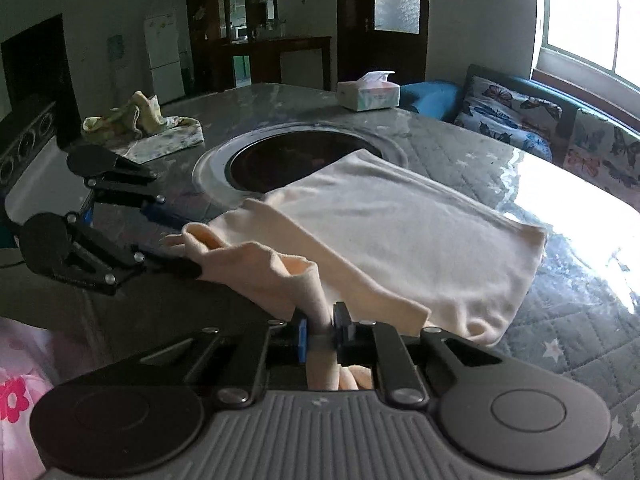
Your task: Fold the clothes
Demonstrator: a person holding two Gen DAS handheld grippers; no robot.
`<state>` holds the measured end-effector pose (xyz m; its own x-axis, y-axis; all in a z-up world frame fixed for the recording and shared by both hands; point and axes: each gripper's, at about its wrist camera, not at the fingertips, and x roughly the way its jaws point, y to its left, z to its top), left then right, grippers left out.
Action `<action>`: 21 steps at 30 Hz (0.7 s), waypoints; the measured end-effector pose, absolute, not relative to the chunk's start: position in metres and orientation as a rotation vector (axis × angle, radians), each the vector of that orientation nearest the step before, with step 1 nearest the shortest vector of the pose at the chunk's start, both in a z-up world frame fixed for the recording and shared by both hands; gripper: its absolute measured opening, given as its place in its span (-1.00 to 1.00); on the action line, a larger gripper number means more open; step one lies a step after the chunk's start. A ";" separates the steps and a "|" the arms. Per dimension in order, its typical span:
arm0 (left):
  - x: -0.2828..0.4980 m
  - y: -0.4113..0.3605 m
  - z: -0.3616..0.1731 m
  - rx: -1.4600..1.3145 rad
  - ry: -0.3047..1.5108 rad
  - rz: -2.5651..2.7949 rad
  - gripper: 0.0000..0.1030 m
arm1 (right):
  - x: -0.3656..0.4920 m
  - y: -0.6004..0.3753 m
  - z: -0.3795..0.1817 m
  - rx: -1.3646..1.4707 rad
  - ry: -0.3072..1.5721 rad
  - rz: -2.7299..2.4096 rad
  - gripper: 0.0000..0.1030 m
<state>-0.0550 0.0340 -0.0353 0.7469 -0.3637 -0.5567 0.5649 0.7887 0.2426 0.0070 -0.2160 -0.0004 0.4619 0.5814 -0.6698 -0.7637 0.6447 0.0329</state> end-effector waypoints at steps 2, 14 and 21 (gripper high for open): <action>-0.059 0.035 -0.039 0.447 0.498 -0.519 -0.30 | 0.008 -0.215 -0.001 -0.293 0.698 0.834 -0.78; -0.074 0.035 -0.052 0.554 0.453 -0.548 -0.63 | 0.002 -0.213 -0.003 -0.282 0.693 0.808 -0.78; -0.077 0.046 -0.031 0.453 0.439 -0.549 -0.84 | -0.011 -0.216 0.003 -0.276 0.659 0.816 -0.82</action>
